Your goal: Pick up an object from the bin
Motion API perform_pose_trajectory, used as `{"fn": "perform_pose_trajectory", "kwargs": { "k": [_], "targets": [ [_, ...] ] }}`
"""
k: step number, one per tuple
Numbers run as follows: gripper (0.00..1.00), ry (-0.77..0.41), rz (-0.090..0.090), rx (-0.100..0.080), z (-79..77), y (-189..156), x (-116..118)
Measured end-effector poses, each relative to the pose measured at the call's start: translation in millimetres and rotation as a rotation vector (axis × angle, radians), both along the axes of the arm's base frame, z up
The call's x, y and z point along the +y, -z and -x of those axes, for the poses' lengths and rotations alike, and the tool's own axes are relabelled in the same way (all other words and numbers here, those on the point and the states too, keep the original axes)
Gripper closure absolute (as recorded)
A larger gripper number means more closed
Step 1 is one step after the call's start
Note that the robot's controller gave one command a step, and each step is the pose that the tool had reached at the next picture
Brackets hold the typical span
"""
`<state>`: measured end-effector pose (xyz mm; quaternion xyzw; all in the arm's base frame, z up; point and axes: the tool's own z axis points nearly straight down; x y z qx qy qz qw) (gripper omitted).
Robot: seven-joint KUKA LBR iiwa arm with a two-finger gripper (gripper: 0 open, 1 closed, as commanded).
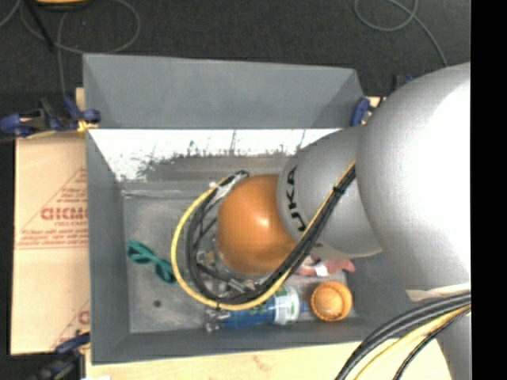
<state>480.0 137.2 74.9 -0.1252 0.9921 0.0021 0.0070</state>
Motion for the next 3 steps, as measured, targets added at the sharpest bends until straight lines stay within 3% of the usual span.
{"fn": "perform_pose_trajectory", "kwargs": {
  "k": [1, 2, 3],
  "targets": [
    [0.00, 0.000, 0.000, 0.000, 0.1, 0, 0],
    [0.00, 0.006, 0.001, 0.005, -3.2, 1, -40],
    [0.00, -0.141, 0.005, 0.001, -7.0, 2, -64]
  ]
}}
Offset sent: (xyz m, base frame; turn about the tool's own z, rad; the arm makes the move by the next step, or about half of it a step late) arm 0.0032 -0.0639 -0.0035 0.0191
